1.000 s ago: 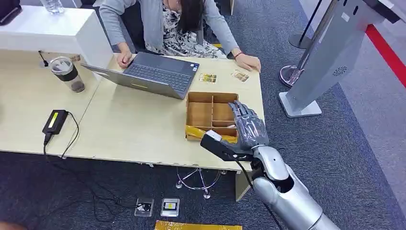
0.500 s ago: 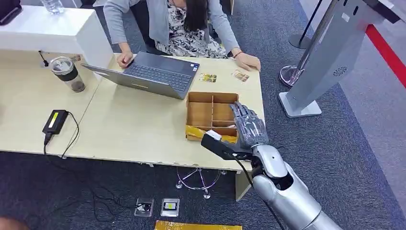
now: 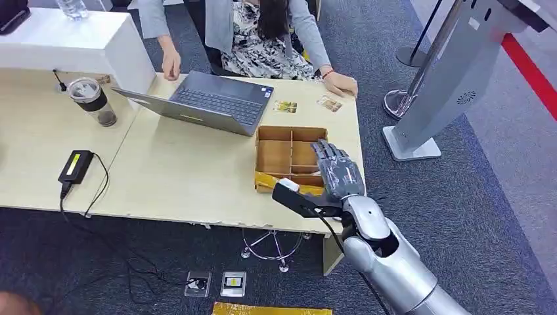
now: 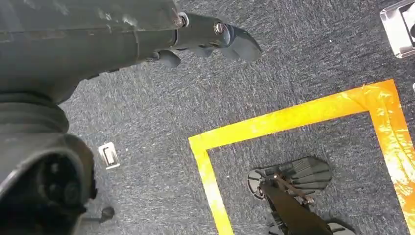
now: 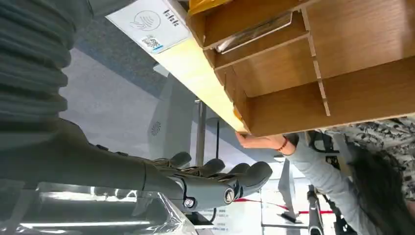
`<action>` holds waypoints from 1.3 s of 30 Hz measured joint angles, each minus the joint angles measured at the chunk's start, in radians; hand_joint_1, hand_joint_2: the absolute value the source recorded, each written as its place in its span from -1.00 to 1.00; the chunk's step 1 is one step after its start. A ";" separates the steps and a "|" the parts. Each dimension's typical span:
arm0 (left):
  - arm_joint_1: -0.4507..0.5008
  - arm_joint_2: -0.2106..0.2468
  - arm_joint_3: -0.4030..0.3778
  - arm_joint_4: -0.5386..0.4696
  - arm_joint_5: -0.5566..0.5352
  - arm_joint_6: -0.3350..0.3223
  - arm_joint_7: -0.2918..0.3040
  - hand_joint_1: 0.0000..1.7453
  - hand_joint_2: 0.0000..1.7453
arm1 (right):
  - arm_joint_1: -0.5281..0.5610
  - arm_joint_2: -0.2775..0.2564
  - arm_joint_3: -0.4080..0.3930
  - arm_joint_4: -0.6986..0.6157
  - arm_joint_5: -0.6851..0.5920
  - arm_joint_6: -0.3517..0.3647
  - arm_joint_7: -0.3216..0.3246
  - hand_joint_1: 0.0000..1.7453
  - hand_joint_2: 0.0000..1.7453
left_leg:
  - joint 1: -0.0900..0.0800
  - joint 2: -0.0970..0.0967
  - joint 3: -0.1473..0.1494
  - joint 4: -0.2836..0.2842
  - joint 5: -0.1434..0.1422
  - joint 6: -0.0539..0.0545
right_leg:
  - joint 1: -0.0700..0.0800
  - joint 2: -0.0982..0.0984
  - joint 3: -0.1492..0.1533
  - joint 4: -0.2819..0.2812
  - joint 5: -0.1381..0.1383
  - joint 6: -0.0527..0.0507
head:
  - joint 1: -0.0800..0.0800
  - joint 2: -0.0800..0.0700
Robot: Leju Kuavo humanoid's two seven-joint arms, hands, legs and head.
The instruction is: Pass the card to the sensor for recognition and then transmit it.
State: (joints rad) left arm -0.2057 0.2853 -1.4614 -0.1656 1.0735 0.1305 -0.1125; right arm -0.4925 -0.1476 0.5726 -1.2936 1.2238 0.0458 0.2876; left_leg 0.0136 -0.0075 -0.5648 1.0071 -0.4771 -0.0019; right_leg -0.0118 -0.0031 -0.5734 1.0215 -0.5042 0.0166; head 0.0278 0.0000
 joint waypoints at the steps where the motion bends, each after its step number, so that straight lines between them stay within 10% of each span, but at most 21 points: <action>1: 0.000 0.000 0.000 0.000 0.000 -0.001 0.000 -1.00 -1.00 | -0.001 0.000 0.001 0.002 0.003 0.004 0.000 -1.00 1.00 | 0.000 0.000 0.000 0.000 0.000 0.000 | 0.000 0.000 0.000 0.000 0.000 0.000 | 0.000 0.000; 39: 0.000 0.003 0.000 0.000 0.008 -0.013 -0.009 -1.00 -1.00 | -0.061 0.027 0.040 0.093 0.039 0.050 -0.018 -1.00 1.00 | 0.000 0.000 0.000 0.000 0.000 0.000 | 0.000 0.000 0.000 0.000 0.000 0.000 | 0.000 0.000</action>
State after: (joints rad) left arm -0.2059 0.2880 -1.4618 -0.1656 1.0815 0.1175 -0.1217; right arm -0.5533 -0.1205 0.6130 -1.2009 1.2627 0.0954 0.2701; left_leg 0.0136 -0.0076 -0.5648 1.0071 -0.4770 -0.0021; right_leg -0.0117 -0.0031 -0.5735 1.0216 -0.5042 0.0166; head 0.0278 0.0000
